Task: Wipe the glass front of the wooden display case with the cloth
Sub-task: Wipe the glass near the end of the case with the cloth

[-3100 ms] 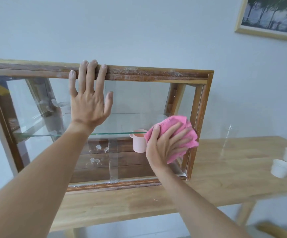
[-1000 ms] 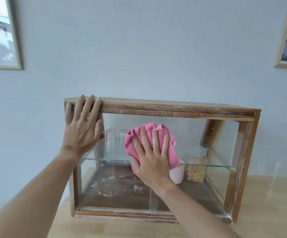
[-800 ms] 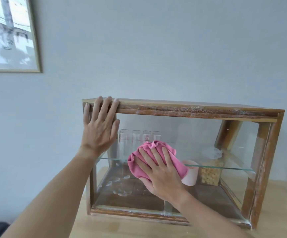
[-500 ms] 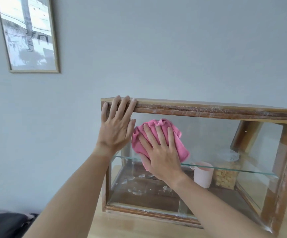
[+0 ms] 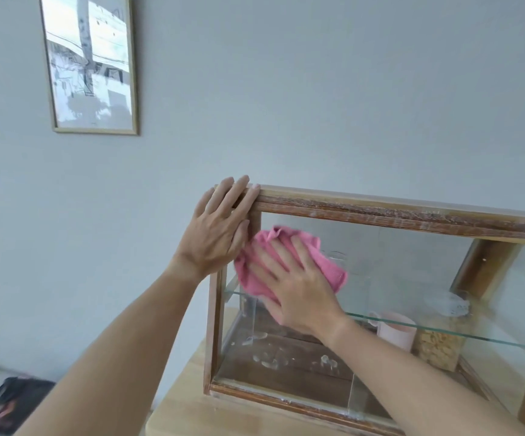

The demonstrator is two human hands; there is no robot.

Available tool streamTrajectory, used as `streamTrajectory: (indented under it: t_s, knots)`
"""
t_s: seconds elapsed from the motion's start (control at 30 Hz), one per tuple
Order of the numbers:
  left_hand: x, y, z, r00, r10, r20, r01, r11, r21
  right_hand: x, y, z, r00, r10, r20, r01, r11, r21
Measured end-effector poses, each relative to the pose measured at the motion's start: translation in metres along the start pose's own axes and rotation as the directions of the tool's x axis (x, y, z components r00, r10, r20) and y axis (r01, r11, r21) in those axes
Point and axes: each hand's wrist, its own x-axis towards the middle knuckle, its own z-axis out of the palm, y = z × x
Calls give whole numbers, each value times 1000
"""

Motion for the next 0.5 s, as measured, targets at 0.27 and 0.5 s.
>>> streamTrajectory:
  t_s: [0.27, 0.5]
  knots:
    - [2, -18, -10, 991, 94, 97, -84, 991, -103, 16, 4, -4, 912, -387, 136, 398, 915, -67]
    - [0, -20, -16, 987, 120, 108, -108, 987, -116, 31, -3, -3, 972, -228, 62, 230, 972, -39]
